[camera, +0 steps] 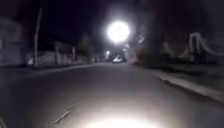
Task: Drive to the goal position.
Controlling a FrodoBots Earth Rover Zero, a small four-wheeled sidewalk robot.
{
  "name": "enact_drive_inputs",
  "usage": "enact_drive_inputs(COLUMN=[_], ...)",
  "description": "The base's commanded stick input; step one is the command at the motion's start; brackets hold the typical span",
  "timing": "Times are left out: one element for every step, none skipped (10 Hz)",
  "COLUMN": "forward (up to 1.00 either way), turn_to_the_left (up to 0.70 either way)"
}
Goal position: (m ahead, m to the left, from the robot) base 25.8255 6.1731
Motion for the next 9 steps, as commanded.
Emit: enact_drive_inputs(forward=[1.00,1.00,1.00,1.00,1.00,1.00,1.00,1.00,1.00], turn_to_the_left=[0.00,0.00,0.00,0.00,0.00,0.00,0.00,0.00,0.00])
